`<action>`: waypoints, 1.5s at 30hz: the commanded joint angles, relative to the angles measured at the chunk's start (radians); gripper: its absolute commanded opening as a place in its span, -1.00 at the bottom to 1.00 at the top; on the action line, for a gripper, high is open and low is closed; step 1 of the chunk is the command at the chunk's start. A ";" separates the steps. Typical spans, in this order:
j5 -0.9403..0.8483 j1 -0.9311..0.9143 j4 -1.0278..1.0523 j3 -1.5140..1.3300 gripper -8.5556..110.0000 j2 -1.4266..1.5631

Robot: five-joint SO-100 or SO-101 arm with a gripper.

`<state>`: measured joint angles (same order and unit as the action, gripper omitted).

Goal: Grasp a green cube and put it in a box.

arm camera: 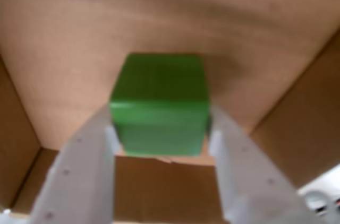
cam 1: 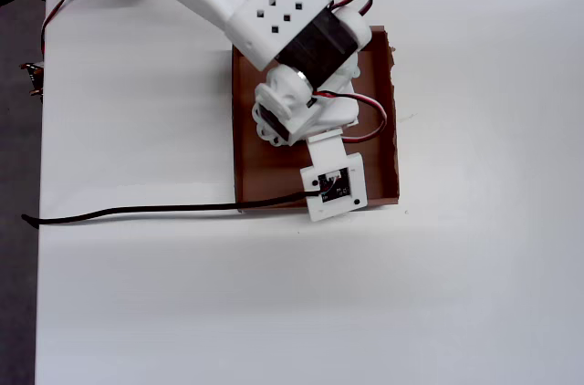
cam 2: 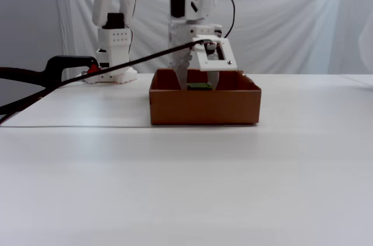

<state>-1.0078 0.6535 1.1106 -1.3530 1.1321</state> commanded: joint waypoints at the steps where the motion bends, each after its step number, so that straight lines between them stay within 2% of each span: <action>1: -0.008 0.015 -0.020 0.052 -0.67 0.003; 5: -0.008 0.021 -0.009 0.052 -0.65 0.006; 8: -0.009 0.020 0.008 0.044 -0.53 0.041; 12: -0.009 -0.002 0.023 0.011 -0.49 0.133; 22: 0.002 -0.179 0.080 -0.173 -0.49 0.561; 28: 0.003 -0.459 0.120 -0.463 -0.49 0.922; 34: 0.005 -0.741 0.064 -0.842 -0.49 1.241; 45: 0.025 -0.795 -0.114 -1.439 -0.49 1.730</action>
<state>-0.9910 -0.1212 1.0400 -2.7013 2.7566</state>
